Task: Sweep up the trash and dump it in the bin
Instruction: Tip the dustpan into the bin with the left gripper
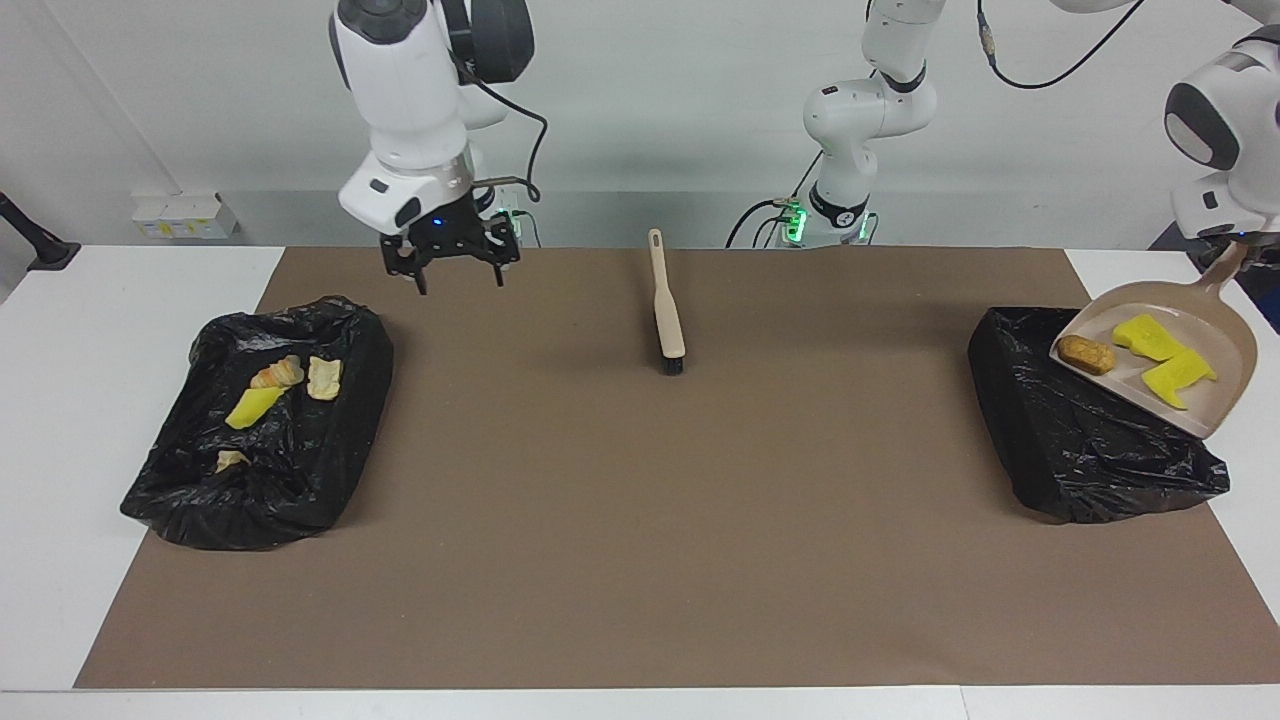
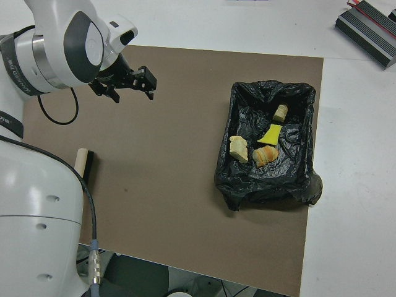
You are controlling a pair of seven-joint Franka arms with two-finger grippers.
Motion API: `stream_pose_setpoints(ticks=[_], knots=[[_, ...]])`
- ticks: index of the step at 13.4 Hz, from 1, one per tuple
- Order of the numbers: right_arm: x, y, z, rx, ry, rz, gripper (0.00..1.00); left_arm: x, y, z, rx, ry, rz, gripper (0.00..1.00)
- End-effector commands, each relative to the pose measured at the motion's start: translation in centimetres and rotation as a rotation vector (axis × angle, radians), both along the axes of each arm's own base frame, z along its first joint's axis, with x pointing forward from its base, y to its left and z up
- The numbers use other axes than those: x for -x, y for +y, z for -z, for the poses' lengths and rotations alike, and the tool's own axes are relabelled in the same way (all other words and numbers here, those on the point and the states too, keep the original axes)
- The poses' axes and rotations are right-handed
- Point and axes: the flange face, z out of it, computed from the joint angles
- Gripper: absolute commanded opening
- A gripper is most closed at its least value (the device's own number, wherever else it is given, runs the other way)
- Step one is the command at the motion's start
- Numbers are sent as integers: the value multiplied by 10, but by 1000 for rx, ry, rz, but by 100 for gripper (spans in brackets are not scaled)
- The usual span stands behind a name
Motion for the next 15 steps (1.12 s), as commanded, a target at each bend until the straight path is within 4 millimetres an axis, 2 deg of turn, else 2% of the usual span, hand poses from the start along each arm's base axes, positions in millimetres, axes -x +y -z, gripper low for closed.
stream_pose_setpoints(ticks=[1, 4, 5, 6, 7, 8, 10, 11, 12, 13, 15], knots=[[-8, -41, -5, 29, 8, 13, 100, -8, -21, -15, -116, 49, 79, 0], [-12, -92, -9, 11, 24, 64, 100, -14, -31, -21, -191, 88, 132, 0], [-13, -118, -9, 1, 27, 110, 100, -17, -37, -26, -225, 94, 156, 0], [-12, -134, -10, -9, 30, 135, 100, -21, -44, -34, -238, 87, 176, 0], [-11, -142, -16, -23, 29, 151, 100, -25, -50, -45, -245, 89, 202, 0], [-11, -144, -23, -35, 19, 160, 100, -29, -58, -59, -249, 76, 224, 0], [2, -153, -37, -35, -3, 180, 100, -38, -94, -68, -243, 55, 268, 0], [12, -153, -30, -37, 25, 193, 100, -41, -104, -72, -245, 46, 286, 0], [17, -153, -27, -37, 13, 192, 100, -42, -106, -80, -244, 27, 289, 0], [15, -153, -26, -38, 10, 190, 100, -43, -112, -89, -233, 3, 295, 0], [13, -153, -27, -41, 3, 187, 100, -46, -130, -94, -115, -59, 300, 0]])
